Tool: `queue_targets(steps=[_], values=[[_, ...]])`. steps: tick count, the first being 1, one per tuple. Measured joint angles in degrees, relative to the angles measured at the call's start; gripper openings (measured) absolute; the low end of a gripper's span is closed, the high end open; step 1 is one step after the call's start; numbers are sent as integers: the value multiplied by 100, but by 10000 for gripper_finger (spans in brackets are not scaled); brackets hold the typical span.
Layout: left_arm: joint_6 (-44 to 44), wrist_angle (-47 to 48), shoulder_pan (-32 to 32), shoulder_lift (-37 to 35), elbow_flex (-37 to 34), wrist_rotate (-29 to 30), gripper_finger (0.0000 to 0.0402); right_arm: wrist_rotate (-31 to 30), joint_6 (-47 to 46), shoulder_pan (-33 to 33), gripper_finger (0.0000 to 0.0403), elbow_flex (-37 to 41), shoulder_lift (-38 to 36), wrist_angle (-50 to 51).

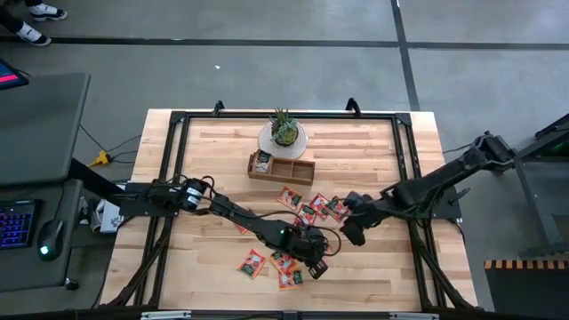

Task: Pick & Place Tea
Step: Put the orange tea bag into the middle section of the wooden organizer

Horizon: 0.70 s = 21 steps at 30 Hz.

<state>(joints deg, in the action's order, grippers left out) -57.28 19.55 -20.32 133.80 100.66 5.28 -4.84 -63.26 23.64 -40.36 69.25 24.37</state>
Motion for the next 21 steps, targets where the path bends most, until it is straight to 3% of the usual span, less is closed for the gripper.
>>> queue_targets(steps=[8, 14, 21], values=[[-69, 98, 2, 175, 0, -10, 0, 148, -777, 187, 161, -2, 952, -607], [-205, -107, 11, 331, 7, -366, 0, 357, -938, 314, 161, -7, 1477, -1068], [-236, -110, 10, 338, 7, -300, 0, 224, -1326, 489, 161, -13, 1818, -1017]])
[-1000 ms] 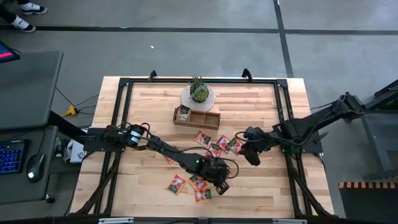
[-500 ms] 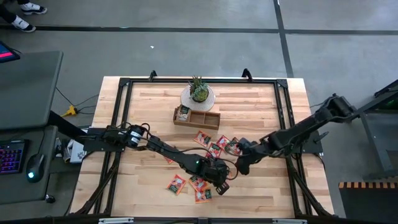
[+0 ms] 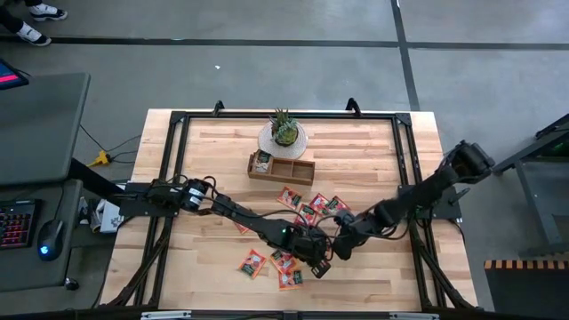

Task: Pick & Place Tea
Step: Put the orange tea bag into the middle section of the wooden organizer

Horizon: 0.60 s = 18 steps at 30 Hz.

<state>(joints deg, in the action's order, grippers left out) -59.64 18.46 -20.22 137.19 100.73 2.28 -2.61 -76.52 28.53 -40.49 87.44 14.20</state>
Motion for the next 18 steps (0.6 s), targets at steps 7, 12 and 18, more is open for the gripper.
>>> queue_targets(steps=[7, 12, 18], values=[[7, -4, -3, 0, -2, 9, 0, -288, -157, 119, 161, 0, 37, -66], [4, -4, -3, 0, -2, 19, 0, -395, -306, 159, 161, 4, 84, -116], [45, -5, -3, 0, -2, 59, 0, -426, -381, 232, 161, 13, 375, -552]])
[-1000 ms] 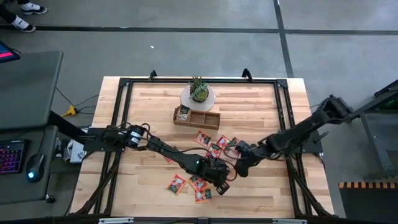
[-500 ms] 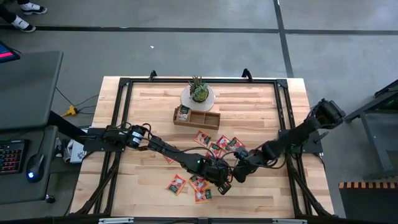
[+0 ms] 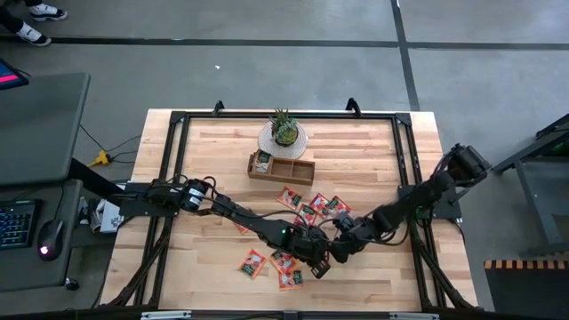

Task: Pick & Place Tea
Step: Put the orange tea bag into the middle section of the wooden organizer

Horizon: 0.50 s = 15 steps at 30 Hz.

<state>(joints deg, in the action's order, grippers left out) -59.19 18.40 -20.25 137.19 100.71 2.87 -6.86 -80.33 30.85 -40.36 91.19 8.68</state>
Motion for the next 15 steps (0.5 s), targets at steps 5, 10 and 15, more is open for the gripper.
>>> queue_targets(steps=[5, 10, 15], values=[[23, -12, 0, 0, -2, -1, 0, 37, -25, 63, 161, 47, 408, -561], [25, -25, 0, 0, -4, -38, 0, -69, -357, 142, 161, 651, 532, -2144], [39, -179, 0, 16, -11, -57, 0, -57, -633, 140, 158, 1397, 532, -3601]])
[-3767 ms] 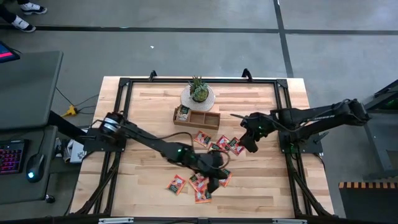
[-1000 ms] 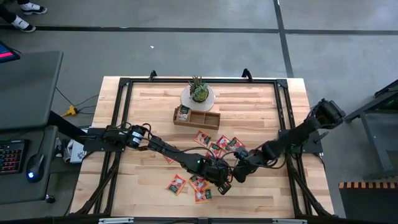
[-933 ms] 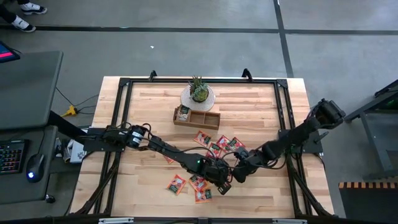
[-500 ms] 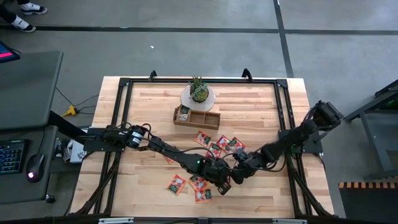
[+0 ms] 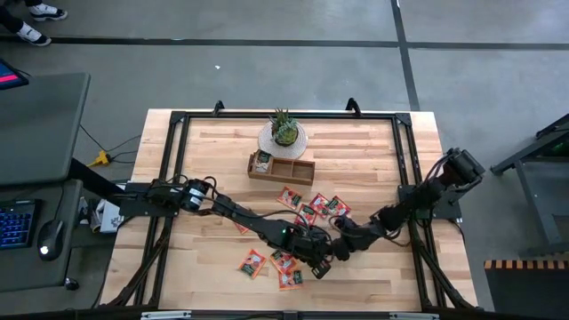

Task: Pick & Place Tea
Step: Put the orange tea bag into the middle section of the wooden organizer

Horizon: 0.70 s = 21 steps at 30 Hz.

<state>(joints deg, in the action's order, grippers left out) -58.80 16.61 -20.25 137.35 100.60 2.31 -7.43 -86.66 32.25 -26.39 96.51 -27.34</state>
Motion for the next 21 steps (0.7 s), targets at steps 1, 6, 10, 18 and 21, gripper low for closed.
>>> queue_targets(steps=[1, 6, 10, 18, 21], values=[[0, -26, 0, 2, -2, 0, 0, -1, -13, 0, 155, 74, -15, -133], [6, -53, 0, 6, -4, -6, 0, -14, -8, 0, 112, 142, -68, -150], [9, -63, 0, 8, -4, -24, 0, -12, 75, 0, 39, 145, -68, -144], [145, -91, 0, 8, -4, -29, 0, 143, 293, 0, 3, 153, -68, -144], [391, -97, 0, 10, -4, -48, 0, 185, 362, 1, 2, 153, -77, -147]])
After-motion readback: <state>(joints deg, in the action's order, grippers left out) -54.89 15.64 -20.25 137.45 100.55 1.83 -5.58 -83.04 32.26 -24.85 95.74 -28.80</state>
